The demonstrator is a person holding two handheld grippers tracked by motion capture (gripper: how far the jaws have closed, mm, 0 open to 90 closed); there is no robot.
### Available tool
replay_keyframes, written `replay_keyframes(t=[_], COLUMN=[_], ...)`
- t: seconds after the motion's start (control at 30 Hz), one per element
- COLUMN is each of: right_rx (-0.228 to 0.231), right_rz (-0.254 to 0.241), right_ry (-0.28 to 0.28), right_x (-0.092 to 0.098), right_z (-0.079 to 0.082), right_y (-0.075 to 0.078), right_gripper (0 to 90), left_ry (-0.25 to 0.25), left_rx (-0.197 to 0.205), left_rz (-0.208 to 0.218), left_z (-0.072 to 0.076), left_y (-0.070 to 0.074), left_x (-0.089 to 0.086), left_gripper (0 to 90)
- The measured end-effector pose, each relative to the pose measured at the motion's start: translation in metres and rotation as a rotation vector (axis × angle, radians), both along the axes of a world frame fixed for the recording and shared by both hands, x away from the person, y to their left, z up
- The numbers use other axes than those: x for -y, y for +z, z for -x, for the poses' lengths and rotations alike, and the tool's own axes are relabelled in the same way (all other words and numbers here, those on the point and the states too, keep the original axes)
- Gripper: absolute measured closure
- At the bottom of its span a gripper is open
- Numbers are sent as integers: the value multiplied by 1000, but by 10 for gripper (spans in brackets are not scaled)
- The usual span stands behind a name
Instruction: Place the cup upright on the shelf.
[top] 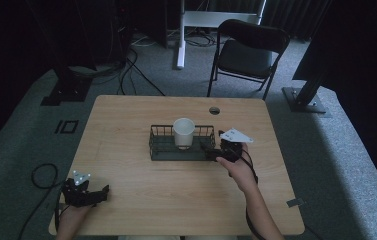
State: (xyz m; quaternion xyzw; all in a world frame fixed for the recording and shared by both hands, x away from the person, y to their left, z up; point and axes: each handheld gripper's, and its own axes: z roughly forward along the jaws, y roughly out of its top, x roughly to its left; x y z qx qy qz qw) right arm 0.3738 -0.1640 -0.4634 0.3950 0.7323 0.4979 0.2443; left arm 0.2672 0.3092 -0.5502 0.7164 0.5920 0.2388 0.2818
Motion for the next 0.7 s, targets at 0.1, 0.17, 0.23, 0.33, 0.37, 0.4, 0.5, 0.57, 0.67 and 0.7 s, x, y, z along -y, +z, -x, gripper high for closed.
replay_keyframes(t=[0.1,0.17,0.23,0.33,0.37,0.4,0.5,0.57,0.67,0.7], right_rx=[0,-1,-3,0,-1,0,-6,-12,-23,-28], right_rz=[-3,-3,-6,-10,-8,-7,-6,-1,-1,-2], right_ry=[-20,-28,-39,-55,-59,-63,-73,-78,-91,-94], right_x=[8,13,19,27,29,31,37,40,45,47], right_z=[1,3,5,8,8,9,10,11,13,13], right_y=[-3,-5,-7,-8,-9,-10,-13,-16,-21,-24], right_gripper=[129,129,129,129,129,129,129,129,129,129], left_ry=[0,0,0,0,0,0,0,0,0,0], left_rx=[0,0,0,0,0,0,0,0,0,0], left_rz=[1,0,0,0,0,0,0,0,0,0], left_z=[0,0,0,0,0,0,0,0,0,0], left_y=[0,0,0,0,0,0,0,0,0,0], left_x=[0,0,0,0,0,0,0,0,0,0], left_gripper=[7,7,7,7,7,7,7,7,7,7])
